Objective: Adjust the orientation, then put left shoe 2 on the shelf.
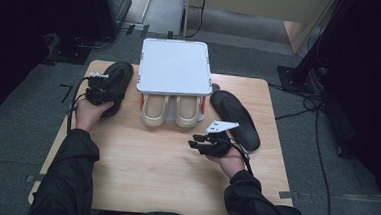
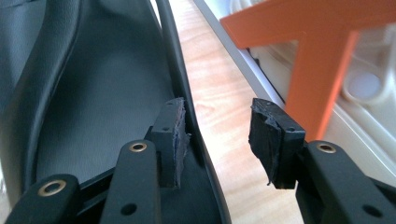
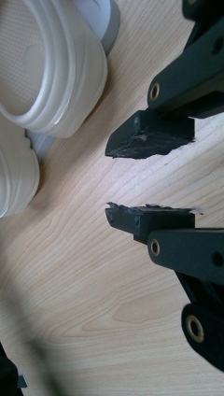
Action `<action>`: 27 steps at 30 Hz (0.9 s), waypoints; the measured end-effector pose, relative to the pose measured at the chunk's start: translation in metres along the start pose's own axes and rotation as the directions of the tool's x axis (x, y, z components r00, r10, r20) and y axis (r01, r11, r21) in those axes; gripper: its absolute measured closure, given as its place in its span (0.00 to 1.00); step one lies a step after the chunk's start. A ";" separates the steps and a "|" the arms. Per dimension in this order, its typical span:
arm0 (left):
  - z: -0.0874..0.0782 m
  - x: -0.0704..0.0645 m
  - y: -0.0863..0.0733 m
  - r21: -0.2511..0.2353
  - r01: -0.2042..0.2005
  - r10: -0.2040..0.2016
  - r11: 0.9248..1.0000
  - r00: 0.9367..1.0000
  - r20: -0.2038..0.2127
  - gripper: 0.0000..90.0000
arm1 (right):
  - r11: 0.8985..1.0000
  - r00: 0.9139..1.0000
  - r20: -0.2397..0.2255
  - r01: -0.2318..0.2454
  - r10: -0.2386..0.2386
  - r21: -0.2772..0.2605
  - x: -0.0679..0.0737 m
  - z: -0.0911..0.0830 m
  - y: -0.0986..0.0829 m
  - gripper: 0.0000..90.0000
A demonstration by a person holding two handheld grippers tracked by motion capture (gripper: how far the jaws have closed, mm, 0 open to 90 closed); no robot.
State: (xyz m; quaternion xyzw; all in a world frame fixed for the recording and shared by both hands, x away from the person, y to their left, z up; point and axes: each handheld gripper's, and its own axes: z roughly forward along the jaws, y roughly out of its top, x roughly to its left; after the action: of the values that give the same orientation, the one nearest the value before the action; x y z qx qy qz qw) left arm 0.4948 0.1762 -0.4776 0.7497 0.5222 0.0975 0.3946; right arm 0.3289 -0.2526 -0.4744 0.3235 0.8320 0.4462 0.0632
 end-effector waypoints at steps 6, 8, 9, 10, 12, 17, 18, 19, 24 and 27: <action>0.009 0.006 -0.002 -0.021 0.006 -0.007 1.000 1.000 -0.028 0.61 | 1.000 1.000 0.002 -0.005 0.005 0.003 0.000 0.000 -0.001 0.72; 0.011 0.007 -0.002 -0.030 0.011 -0.012 0.999 0.999 -0.035 0.62 | 1.000 1.000 0.004 -0.008 0.008 0.006 0.000 0.000 -0.001 0.72; 0.012 0.008 0.001 -0.012 0.016 -0.016 1.000 0.999 -0.029 0.63 | 1.000 1.000 0.006 -0.011 0.011 0.008 0.000 0.000 -0.002 0.72; 0.012 0.008 0.003 -0.008 0.017 -0.017 1.000 0.999 -0.032 0.62 | 1.000 1.000 0.007 -0.012 0.012 0.009 0.000 0.000 -0.002 0.72; 0.016 0.006 0.006 0.001 0.000 0.000 1.000 0.999 -0.048 0.64 | 1.000 1.000 0.008 -0.008 0.008 0.006 0.000 0.000 -0.003 0.72; 0.020 0.006 0.007 -0.023 -0.005 0.003 1.000 0.997 -0.083 0.71 | 1.000 1.000 0.020 -0.018 0.018 0.001 0.000 -0.003 -0.007 0.72; 0.021 0.006 0.007 -0.030 0.001 -0.003 1.000 0.996 -0.085 0.73 | 1.000 0.999 0.022 -0.023 0.023 0.004 0.000 -0.004 -0.007 0.72; 0.021 0.006 0.008 -0.030 0.004 -0.006 1.000 0.997 -0.080 0.75 | 1.000 0.999 0.026 -0.026 0.026 0.004 0.000 -0.005 -0.008 0.72; 0.024 0.005 0.013 -0.013 0.000 -0.001 1.000 0.995 -0.098 0.86 | 1.000 0.999 0.038 -0.027 0.027 -0.001 -0.001 -0.006 -0.010 0.72; 0.024 0.002 0.014 -0.002 0.004 -0.004 1.000 0.994 -0.113 0.89 | 0.999 0.999 0.042 -0.033 0.033 -0.001 -0.001 -0.007 -0.011 0.72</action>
State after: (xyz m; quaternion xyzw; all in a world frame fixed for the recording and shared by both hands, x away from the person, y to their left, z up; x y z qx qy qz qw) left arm 0.5197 0.1643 -0.4846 0.7415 0.5452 0.1395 0.3654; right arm 0.3216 -0.2626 -0.4787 0.3467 0.8250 0.4402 0.0733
